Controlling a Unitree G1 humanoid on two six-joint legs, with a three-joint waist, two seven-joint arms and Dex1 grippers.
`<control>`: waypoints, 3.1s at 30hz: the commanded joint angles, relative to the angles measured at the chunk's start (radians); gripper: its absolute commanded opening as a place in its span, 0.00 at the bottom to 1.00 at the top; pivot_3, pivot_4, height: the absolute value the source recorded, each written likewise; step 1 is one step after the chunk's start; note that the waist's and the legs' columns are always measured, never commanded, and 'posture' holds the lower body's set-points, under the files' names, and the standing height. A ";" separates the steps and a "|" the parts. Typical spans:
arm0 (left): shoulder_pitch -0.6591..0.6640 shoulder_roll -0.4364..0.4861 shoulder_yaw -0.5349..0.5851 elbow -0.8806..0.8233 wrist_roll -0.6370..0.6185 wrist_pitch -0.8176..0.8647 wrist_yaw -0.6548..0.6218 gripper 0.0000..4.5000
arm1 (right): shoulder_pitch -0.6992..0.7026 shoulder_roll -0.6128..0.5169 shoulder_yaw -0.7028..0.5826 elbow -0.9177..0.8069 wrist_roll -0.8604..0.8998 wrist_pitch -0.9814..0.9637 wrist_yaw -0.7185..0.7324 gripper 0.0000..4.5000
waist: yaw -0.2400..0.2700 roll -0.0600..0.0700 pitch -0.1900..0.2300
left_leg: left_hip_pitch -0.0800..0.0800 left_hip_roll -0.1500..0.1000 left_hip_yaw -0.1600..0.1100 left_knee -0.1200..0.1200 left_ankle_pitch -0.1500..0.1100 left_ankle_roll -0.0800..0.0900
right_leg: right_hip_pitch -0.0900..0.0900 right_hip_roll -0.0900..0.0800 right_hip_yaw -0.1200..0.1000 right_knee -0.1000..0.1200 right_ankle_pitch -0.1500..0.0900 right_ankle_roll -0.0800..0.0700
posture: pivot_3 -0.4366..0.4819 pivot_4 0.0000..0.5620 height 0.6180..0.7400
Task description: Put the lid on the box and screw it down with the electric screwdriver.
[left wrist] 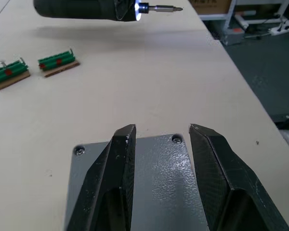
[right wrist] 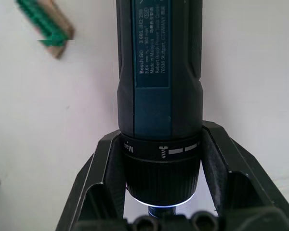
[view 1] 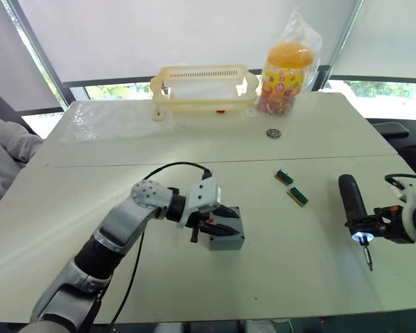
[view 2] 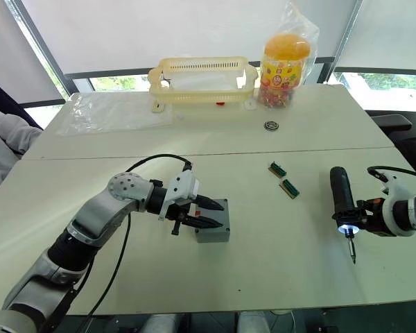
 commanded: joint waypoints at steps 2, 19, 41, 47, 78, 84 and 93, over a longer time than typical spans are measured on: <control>0.004 0.006 0.026 -0.018 0.000 -0.001 0.023 0.39 | -0.064 0.028 0.024 -0.004 -0.135 -0.010 0.068 0.39 | 0.000 0.000 0.000 | 0.000 0.000 0.000 0.000 0.000 0.000 | 0.000 0.000 0.000 0.000 0.000 0.001 | 0.48 0.27 1.00; 0.020 0.035 0.258 0.055 -0.032 0.084 0.224 0.39 | -0.050 0.084 -0.047 -0.290 -0.443 -0.468 0.360 0.99 | -0.005 0.000 0.000 | 0.001 0.000 0.000 0.001 0.000 0.000 | 0.001 0.000 0.000 0.001 0.002 0.004 | 0.48 0.27 1.00; 0.160 0.012 0.100 0.192 0.144 -0.077 0.256 0.39 | 0.457 0.464 0.314 -0.894 -0.653 -0.898 0.556 0.99 | 0.025 -0.007 -0.001 | 0.008 0.000 -0.004 0.003 0.001 -0.004 | 0.010 0.000 -0.001 0.000 0.004 -0.001 | 0.48 0.27 1.00; 0.090 -0.034 0.062 0.289 0.185 -0.137 0.235 0.39 | 0.437 0.492 0.359 -0.895 -0.660 -0.857 0.562 0.99 | 0.020 -0.007 -0.001 | 0.008 0.000 -0.005 0.003 0.001 -0.004 | 0.010 0.001 -0.002 0.000 0.004 0.000 | 0.48 0.27 1.00; 0.169 0.088 0.159 0.194 0.222 -0.112 0.221 0.39 | 0.322 0.387 0.372 -0.864 -0.760 -0.828 0.615 0.99 | -0.001 -0.008 -0.002 | 0.009 0.001 -0.008 0.002 0.002 -0.003 | 0.010 0.002 -0.004 0.004 0.005 0.002 | 0.48 0.27 1.00; 0.312 0.159 0.180 -0.033 0.158 0.036 0.198 0.39 | 0.267 0.418 0.438 -0.747 -0.828 -0.928 0.674 0.99 | 0.002 -0.008 -0.002 | 0.009 0.001 -0.008 0.002 0.002 -0.003 | 0.011 0.001 -0.004 0.003 0.005 0.001 | 0.48 0.27 1.00; 0.312 0.116 0.130 -0.030 0.168 0.053 0.235 0.39 | 0.188 0.500 0.504 -0.638 -0.898 -1.010 0.722 0.99 | 0.002 -0.008 -0.002 | 0.009 0.000 -0.007 0.002 0.002 -0.004 | 0.011 0.001 -0.004 0.003 0.005 0.001 | 0.48 0.27 1.00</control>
